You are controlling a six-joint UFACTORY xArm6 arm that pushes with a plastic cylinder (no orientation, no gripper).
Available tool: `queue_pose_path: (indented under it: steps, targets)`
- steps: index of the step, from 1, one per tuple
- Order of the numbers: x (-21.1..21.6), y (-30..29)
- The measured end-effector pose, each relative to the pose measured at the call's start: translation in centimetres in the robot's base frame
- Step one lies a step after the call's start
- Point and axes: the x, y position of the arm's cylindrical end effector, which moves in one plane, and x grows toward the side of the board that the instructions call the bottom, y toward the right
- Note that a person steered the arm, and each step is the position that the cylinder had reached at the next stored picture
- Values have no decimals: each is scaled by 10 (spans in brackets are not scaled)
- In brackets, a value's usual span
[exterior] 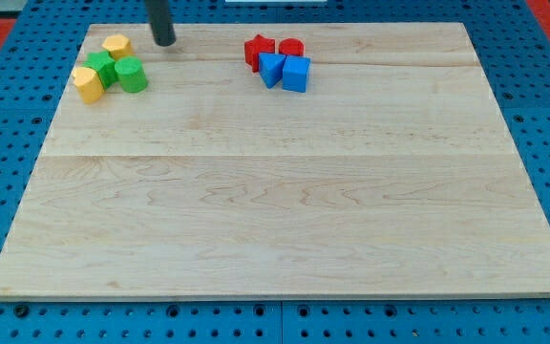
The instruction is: Push the red star towards the top side of the board
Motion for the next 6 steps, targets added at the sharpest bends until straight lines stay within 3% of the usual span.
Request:
queue_pose_path:
  steps: [2, 3, 4, 5, 6]
  targets:
    - [-19, 34]
    - [-18, 139]
    - [14, 187]
    - [76, 155]
    - [83, 157]
